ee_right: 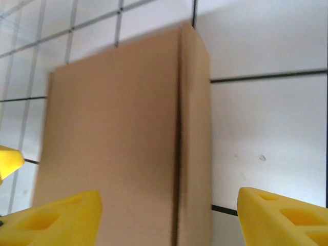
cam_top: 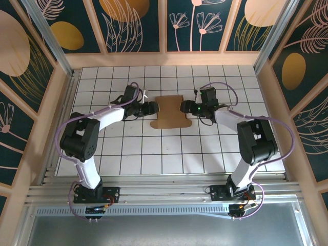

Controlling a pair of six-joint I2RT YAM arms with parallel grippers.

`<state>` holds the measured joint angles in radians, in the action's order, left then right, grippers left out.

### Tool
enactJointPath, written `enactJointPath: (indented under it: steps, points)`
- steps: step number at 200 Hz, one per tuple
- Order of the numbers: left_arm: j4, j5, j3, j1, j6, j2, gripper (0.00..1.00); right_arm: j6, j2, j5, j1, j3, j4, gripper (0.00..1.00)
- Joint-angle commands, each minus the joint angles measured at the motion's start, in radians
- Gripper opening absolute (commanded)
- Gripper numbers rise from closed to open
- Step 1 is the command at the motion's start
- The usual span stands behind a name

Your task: Fold the paper box

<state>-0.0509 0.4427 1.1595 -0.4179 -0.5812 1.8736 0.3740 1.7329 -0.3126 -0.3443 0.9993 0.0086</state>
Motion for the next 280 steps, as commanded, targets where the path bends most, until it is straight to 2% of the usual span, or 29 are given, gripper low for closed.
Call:
enactJointPath:
  steps: [1,23,48,79,90,116,139,163,178,190,202,214,219,235,243,252,263,276,280]
  points:
    - [0.006,0.032,0.015,-0.002,-0.021,0.077,0.62,-0.018,0.041,0.027,0.000,-0.005,-0.030,0.71]
    - [-0.015,-0.036,0.009,-0.002,-0.001,0.146,0.55,-0.040,0.046,0.052,-0.001,-0.021,-0.042,0.71]
    - [0.005,-0.041,-0.015,-0.002,-0.006,0.179,0.46,-0.065,0.009,0.059,0.001,-0.025,-0.045,0.71]
    - [0.001,-0.045,-0.014,-0.003,-0.004,0.141,0.46,-0.167,-0.083,0.121,-0.030,-0.007,-0.046,0.71]
    - [-0.018,-0.052,0.005,-0.002,0.000,0.124,0.47,-0.251,-0.136,0.171,-0.060,-0.015,-0.024,0.72]
    - [-0.059,-0.064,0.052,-0.002,0.009,0.078,0.58,-0.539,-0.266,0.313,-0.158,-0.096,0.072,0.73]
    - [-0.090,-0.092,0.075,-0.002,0.016,0.011,0.66,-0.804,-0.348,0.299,-0.197,-0.167,0.085,0.72]
    - [-0.111,-0.160,0.061,0.000,0.023,-0.096,0.71,-1.122,-0.426,0.323,-0.300,-0.294,0.101,0.72]
    - [-0.113,-0.209,0.030,0.001,0.031,-0.170,0.75,-1.294,-0.459,0.392,-0.362,-0.399,0.155,0.73]
    - [-0.112,-0.252,0.000,0.001,0.041,-0.232,0.76,-1.350,-0.463,0.449,-0.383,-0.460,0.226,0.77]
    - [-0.093,-0.282,-0.040,0.001,0.056,-0.281,0.77,-1.256,-0.449,0.456,-0.357,-0.444,0.237,0.81]
    - [-0.050,-0.274,-0.083,0.002,0.062,-0.313,0.79,-0.978,-0.415,0.413,-0.287,-0.329,0.157,0.86]
    - [-0.040,-0.263,-0.092,0.002,0.061,-0.315,0.80,-0.861,-0.392,0.350,-0.242,-0.260,0.095,0.86]
    - [-0.041,-0.214,-0.070,0.004,0.028,-0.271,0.81,-0.347,-0.278,0.156,-0.065,-0.057,-0.055,0.85]
    - [-0.044,-0.168,-0.045,0.003,0.008,-0.230,0.81,-0.177,-0.200,0.008,0.023,0.023,-0.122,0.81]
    - [-0.036,-0.109,-0.015,0.004,-0.020,-0.179,0.81,-0.047,-0.118,-0.149,0.090,0.065,-0.134,0.76]
    - [-0.007,-0.053,0.013,0.004,-0.054,-0.111,0.81,0.087,-0.052,-0.250,0.126,0.060,-0.073,0.76]
    - [0.022,-0.019,0.048,0.003,-0.073,-0.053,0.82,0.190,0.014,-0.344,0.134,0.055,0.015,0.84]
    - [0.027,-0.014,0.059,0.004,-0.075,-0.036,0.82,0.210,0.032,-0.360,0.132,0.061,0.026,0.90]
